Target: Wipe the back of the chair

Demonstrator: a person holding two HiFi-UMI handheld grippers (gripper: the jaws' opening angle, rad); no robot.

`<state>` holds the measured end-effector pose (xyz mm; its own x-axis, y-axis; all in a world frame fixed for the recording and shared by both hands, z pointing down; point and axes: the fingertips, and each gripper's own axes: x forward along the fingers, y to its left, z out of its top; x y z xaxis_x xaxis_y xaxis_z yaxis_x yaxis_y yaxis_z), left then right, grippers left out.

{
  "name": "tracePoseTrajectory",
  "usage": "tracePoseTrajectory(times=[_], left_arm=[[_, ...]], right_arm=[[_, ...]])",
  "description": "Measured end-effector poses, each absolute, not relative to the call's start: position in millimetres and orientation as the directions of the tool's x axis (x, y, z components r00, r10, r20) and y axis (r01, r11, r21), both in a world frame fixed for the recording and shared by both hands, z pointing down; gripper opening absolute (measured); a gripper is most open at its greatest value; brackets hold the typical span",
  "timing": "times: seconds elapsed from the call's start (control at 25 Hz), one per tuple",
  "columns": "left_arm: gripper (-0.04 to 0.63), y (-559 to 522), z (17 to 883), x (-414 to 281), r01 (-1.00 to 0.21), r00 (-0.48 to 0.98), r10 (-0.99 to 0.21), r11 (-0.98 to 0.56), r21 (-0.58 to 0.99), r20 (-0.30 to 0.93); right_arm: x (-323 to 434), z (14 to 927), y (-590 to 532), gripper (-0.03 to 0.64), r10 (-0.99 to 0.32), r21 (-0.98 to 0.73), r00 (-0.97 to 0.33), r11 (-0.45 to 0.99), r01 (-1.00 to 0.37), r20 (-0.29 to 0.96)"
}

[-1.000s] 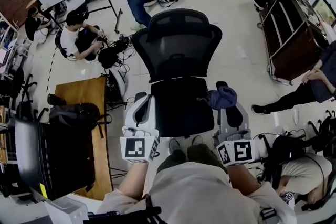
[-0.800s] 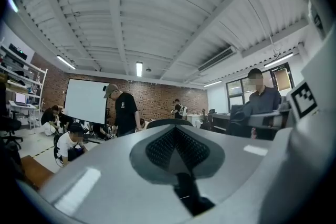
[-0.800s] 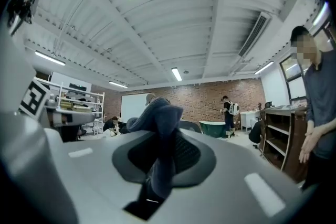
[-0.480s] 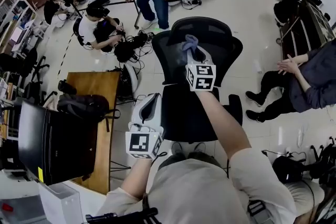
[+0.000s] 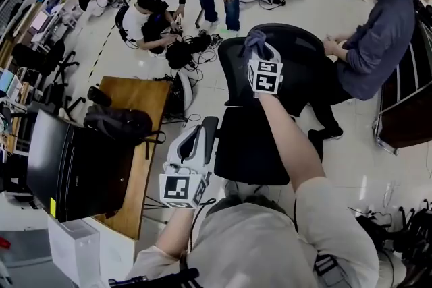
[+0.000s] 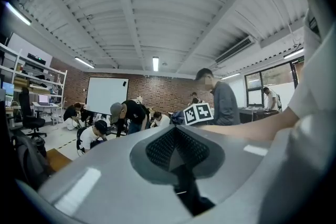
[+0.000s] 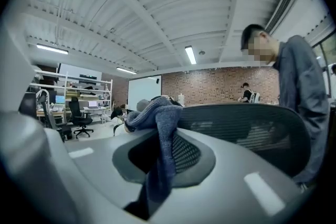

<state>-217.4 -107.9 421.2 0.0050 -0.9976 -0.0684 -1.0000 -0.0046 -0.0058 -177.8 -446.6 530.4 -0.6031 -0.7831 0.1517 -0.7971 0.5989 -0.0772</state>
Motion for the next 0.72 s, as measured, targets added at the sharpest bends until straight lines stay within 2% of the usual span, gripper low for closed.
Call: tracePoseTrajectory(times=[0.44,0.6,0.72], left_arm=[[0.061,-147.0,434.0,-184.9,-0.986,0.164,-0.982,-0.165,0.004,-0.098],[0.061,-161.3,432.1,-162.8,-0.971,0.237,-0.966,-0.238,-0.003,-0.102],[0.061,-166.2,428.8,-158.3,-0.969,0.245,-0.963,-0.246,-0.013,-0.109]], right_arm=[[13.5,554.9,-472.2,0.048,-0.912,-0.088,-0.352,0.341,-0.936,0.211],[23.9,551.9,-468.4,0.048,-0.916,-0.073,-0.347,0.34,-0.938,0.203],[0.1,538.1,-447.7,0.048,-0.901,-0.075,-0.406,0.399,-0.914,0.152]])
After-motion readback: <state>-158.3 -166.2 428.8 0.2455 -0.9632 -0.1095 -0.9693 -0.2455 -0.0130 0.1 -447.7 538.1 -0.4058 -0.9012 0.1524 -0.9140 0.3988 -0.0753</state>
